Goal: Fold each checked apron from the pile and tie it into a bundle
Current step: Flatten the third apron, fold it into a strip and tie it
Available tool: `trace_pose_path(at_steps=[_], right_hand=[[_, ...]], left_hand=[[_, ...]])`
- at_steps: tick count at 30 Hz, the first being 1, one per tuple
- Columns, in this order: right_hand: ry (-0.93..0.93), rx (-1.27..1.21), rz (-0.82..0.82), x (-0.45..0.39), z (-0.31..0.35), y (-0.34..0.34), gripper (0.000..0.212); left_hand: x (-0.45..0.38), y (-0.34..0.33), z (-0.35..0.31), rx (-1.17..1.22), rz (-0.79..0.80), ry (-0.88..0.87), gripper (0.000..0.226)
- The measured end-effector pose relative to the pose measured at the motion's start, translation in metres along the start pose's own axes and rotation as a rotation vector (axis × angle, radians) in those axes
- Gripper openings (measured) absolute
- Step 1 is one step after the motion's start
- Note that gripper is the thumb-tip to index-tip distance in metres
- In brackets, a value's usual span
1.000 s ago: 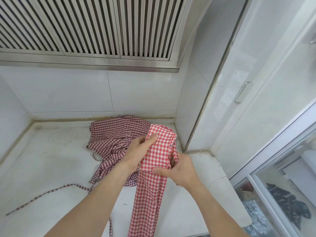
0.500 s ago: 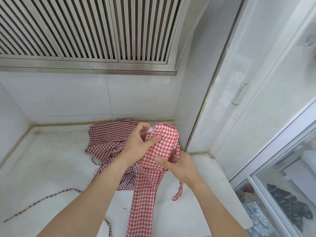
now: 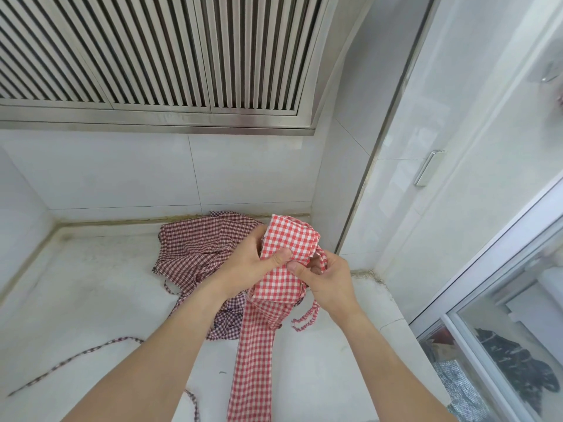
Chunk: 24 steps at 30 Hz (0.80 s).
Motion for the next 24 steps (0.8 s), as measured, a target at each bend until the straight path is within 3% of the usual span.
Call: trace_pose_path(at_steps=[7,10,13,16,20,24], right_hand=[[0.056,0.132,0.084,-0.003,0.007,0.019,0.03],[0.03,0.275,0.12,-0.006,0.007,0.026,0.05],[-0.019,0.351,0.209,-0.005,0.006,0.02,0.042],[-0.053,0.316,0.285,-0.005,0.007,0.007,0.082],[-0.036,0.186,0.232,-0.008,0.012,-0.001,0.061],[0.007,0.276,0.268,-0.007,0.015,-0.003,0.044]], left_hand=[[-0.003,0.022,0.008,0.052,-0.181,0.019,0.04],[-0.004,0.02,0.01,0.094,-0.17,0.039,0.04],[-0.004,0.012,0.005,0.115,-0.128,0.03,0.043],[-0.004,0.002,0.0,0.213,-0.069,0.032,0.044],[-0.005,-0.012,-0.005,0.245,0.03,0.057,0.046],[0.0,-0.018,-0.014,0.211,0.064,0.072,0.035]])
Point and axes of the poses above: each hand's wrist, its own x-axis away from the middle knuckle, its own y-axis out of the back of the hand, z = x × y, the point moved 8 cm from there along -x, towards the middle knuckle, and after that the axes turned 2 degrees about x, right-handed, at the moved point
